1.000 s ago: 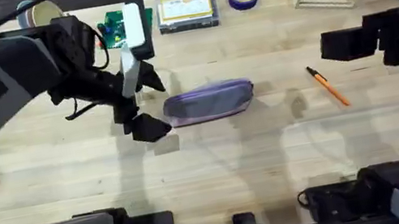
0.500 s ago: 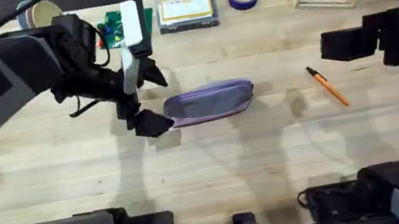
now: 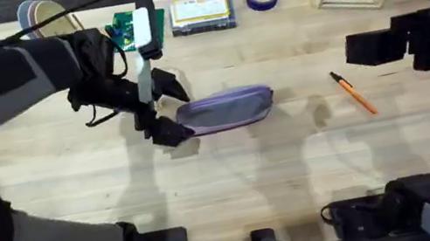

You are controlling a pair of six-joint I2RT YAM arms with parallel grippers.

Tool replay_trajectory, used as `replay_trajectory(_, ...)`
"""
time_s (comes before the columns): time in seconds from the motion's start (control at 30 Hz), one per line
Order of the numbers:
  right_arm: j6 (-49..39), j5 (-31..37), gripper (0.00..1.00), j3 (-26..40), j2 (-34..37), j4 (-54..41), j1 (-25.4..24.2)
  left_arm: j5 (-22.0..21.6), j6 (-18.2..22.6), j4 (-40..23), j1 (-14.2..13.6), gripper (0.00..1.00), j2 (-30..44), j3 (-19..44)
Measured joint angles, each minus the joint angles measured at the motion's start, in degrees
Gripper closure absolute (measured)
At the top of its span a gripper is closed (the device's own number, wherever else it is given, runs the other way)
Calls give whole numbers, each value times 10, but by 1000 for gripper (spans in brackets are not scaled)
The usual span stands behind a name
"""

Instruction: Unzip the bag, pick up the pens from the table one at a time and place them inside, then zip the bag closed.

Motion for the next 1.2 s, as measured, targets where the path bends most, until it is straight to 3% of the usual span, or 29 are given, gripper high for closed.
replay_trajectory(0.13,0,0,4,0,0,0,0,4,0,1,0,416,0,0)
replay_trajectory(0.17,0,0,4,0,0,0,0,8,1,4,0,681,0,0)
replay_trajectory(0.33,0,-2,4,0,0,0,0,8,2,7,0,937,0,1)
replay_trajectory(0.6,-2,-60,5,4,31,-1,0,9,2,8,0,957,0,1)
replay_trajectory(0.9,-50,-194,5,4,155,0,-1,9,2,8,0,957,0,1)
replay_trajectory(1.2,-186,-336,6,4,244,-17,-27,9,2,8,0,957,0,1)
